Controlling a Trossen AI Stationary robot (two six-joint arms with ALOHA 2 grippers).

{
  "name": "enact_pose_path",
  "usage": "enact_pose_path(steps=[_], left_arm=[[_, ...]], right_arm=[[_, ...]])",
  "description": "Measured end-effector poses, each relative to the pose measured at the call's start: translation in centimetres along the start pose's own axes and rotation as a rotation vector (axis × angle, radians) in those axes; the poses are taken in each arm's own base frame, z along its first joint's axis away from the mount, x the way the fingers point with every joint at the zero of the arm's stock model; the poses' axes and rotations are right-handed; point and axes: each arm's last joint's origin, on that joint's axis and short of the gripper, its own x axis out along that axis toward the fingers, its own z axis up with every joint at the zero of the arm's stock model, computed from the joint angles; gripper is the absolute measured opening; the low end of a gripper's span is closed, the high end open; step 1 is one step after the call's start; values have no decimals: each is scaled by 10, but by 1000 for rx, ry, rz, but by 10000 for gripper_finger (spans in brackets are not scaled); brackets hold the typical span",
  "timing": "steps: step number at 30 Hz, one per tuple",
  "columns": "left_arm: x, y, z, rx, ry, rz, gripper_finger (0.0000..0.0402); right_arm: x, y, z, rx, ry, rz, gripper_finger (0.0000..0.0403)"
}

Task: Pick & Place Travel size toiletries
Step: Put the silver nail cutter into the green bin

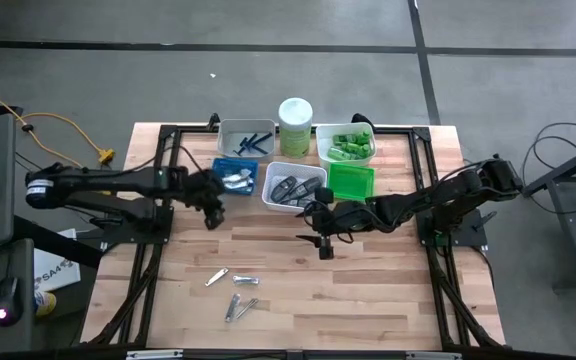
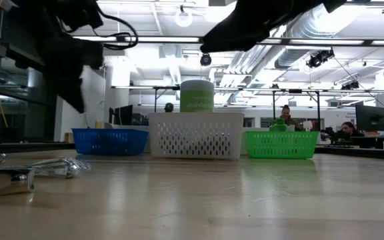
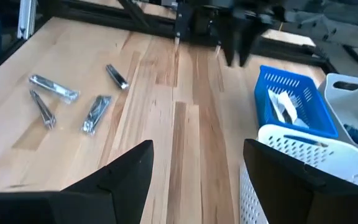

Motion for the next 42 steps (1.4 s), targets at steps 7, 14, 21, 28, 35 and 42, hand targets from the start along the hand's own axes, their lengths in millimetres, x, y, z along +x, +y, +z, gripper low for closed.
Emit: enact_pose_path(steps=[7,14,21,28,35,42], left_arm=[[-6,-42,-30,23,49,-24,129],[-11,-80,-64,28,51,-54,129],[2,-114,-89,148,72,-112,129],[16,-129,-99,82,160,-156,129],[30,-134,-105,33,212,-120,129],[43,-140,-113,-9,294,-127,129]], right_arm=[[0,1,-2,19,24,13,245],[-1,5,-2,12,22,24,245],[-1,7,-3,6,29,30,245],[-1,7,-5,2,48,32,245],[-1,7,-5,1,53,32,245],[-1,7,-6,0,66,33,245]])
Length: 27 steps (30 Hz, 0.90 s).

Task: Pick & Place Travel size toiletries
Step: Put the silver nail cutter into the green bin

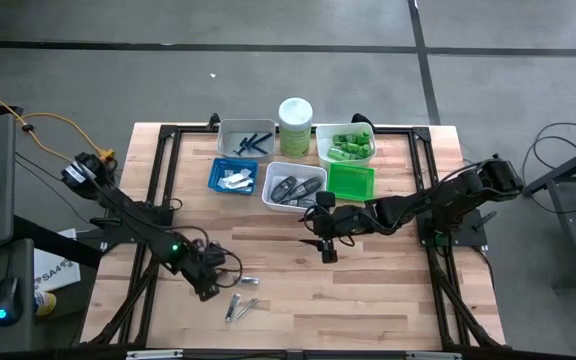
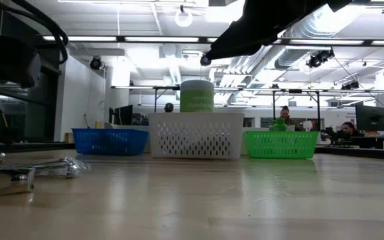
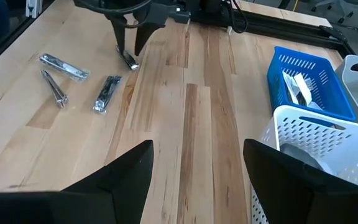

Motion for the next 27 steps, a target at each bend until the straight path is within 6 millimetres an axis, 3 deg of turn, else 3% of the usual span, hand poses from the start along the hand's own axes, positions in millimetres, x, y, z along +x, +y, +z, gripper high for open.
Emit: enact_pose_path(steps=[19,27], left_arm=[[14,-8,-18,10,20,34,128],[22,-4,-21,18,50,99,73]], right_arm=[[0,1,-1,44,9,23,245],[0,0,-1,44,9,23,245]])
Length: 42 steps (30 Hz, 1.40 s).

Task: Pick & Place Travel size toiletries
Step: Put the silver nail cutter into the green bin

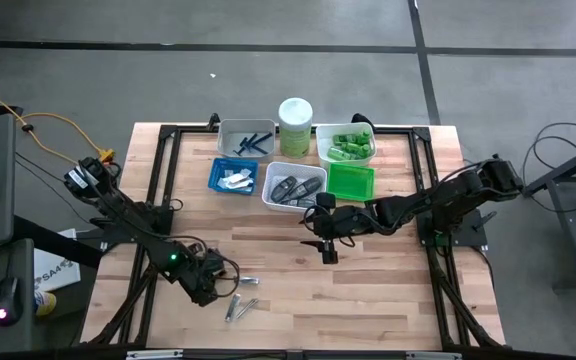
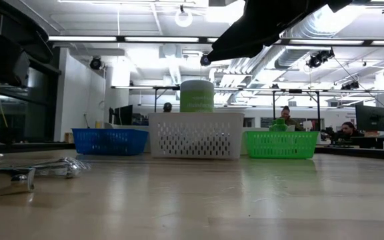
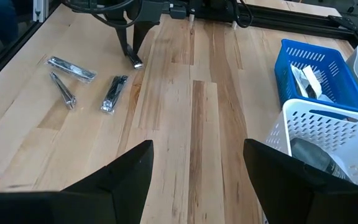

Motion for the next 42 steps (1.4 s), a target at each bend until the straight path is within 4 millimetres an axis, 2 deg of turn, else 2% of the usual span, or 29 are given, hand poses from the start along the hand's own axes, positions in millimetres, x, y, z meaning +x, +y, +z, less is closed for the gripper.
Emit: enact_pose_path(steps=[7,17,24,28,42], left_arm=[[1,2,-1,24,14,22,43],[1,5,-1,271,16,48,85],[1,5,-1,425,22,55,69],[1,6,-2,427,24,57,43],[-3,0,5,467,-89,95,41]], right_arm=[[0,0,0,0,1,0,245],[0,0,-1,-2,12,0,245],[0,0,-4,4,43,-1,245],[0,0,-5,21,51,-2,245],[0,0,-5,53,53,3,245]])
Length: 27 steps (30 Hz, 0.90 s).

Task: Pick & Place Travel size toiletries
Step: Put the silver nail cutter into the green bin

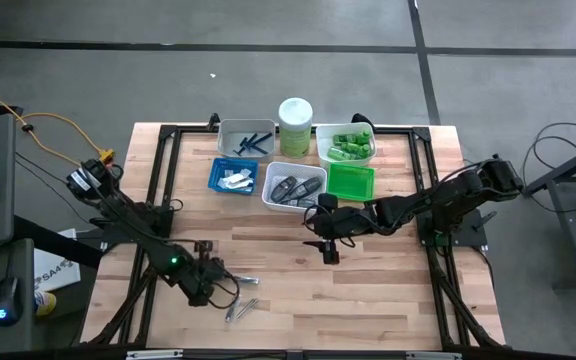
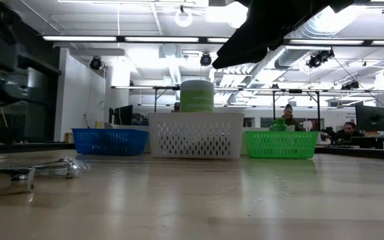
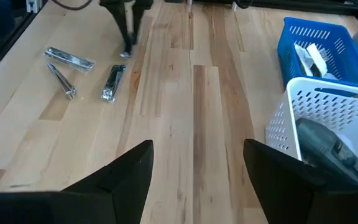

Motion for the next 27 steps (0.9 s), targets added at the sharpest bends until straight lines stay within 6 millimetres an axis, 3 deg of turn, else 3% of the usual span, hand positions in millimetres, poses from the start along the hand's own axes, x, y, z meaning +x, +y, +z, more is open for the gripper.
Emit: enact_pose_path(steps=[6,12,20,27], left_arm=[[-7,2,12,65,-92,136,41],[-10,16,34,69,-140,216,41],[-7,38,63,95,-190,241,41],[-6,51,86,153,-287,205,41]], right_arm=[[2,3,-2,16,15,21,245],[19,4,-14,34,77,12,245],[44,8,-38,88,191,-2,245],[52,8,-48,104,221,-31,245]])
